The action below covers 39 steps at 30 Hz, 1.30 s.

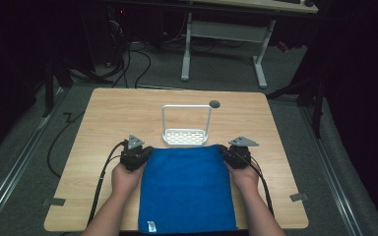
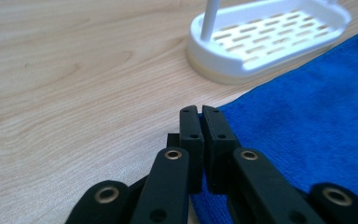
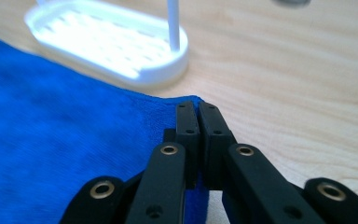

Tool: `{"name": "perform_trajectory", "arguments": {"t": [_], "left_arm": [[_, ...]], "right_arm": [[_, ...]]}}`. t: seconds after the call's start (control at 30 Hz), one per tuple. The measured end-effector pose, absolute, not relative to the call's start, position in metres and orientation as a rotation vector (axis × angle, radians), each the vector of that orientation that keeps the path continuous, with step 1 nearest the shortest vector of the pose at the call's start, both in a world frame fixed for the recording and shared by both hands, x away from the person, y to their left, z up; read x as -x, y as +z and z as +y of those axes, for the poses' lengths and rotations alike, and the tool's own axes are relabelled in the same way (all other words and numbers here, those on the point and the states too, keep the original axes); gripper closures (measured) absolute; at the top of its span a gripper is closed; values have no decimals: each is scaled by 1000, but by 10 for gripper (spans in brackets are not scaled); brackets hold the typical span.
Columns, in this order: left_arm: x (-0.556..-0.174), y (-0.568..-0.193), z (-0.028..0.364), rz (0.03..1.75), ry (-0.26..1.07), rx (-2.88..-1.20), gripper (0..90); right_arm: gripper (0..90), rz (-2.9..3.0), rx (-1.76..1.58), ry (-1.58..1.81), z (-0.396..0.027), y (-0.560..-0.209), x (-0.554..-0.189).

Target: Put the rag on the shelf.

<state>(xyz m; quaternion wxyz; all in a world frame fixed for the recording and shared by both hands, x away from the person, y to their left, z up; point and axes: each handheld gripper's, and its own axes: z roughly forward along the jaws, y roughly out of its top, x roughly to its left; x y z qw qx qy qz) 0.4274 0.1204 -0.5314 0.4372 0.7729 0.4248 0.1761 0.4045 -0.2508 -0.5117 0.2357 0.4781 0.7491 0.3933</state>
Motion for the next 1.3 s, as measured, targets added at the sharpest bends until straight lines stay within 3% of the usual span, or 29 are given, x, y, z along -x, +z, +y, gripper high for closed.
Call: {"name": "perform_trajectory", "arguments": {"t": [0.63, 1.3], "left_arm": [[-393, -500, 128, 993, 543, -1739, 879], [-367, -455, 128, 885, 619, -1636, 879]], "right_arm": [[881, 1874, -1176, 1242, -252, -485, -364], [882, 1770, -1072, 1348, -251, -451, -344]]}}
